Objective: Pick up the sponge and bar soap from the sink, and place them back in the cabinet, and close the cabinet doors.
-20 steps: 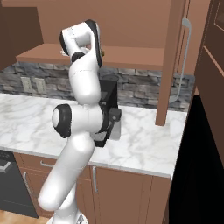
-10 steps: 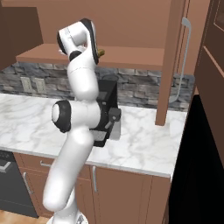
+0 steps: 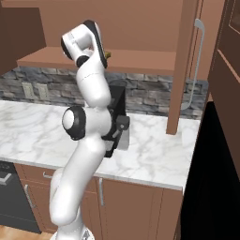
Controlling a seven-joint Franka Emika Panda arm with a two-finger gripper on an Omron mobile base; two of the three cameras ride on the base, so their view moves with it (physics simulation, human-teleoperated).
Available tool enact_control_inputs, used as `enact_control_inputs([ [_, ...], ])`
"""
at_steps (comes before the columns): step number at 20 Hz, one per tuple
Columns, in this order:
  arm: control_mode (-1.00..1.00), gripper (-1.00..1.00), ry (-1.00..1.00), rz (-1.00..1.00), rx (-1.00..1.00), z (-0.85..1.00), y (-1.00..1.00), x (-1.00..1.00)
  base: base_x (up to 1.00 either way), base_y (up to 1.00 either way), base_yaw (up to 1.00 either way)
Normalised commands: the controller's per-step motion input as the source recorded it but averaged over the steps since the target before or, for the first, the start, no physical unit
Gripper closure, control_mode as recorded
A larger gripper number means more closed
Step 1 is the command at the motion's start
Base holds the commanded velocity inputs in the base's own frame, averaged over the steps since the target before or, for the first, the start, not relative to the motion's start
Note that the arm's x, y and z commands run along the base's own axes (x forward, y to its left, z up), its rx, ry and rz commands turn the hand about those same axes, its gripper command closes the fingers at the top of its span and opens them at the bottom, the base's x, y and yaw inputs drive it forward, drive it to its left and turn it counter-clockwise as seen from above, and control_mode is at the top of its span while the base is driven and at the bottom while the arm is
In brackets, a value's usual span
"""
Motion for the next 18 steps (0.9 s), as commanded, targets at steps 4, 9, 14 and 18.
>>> enact_control_inputs([
  [4,-1.0,1.0,0.03,0.0,0.0,0.0,0.0,0.0,0.0,0.0,0.0],
  [9,-1.0,-1.0,0.0,0.0,0.0,0.0,0.0,0.0,0.0,0.0,0.0],
  [14,-1.0,-1.0,0.0,0.0,0.0,0.0,0.0,0.0,0.0,0.0,0.0],
  [18,-1.0,-1.0,0.0,0.0,0.0,0.0,0.0,0.0,0.0,0.0,0.0],
])
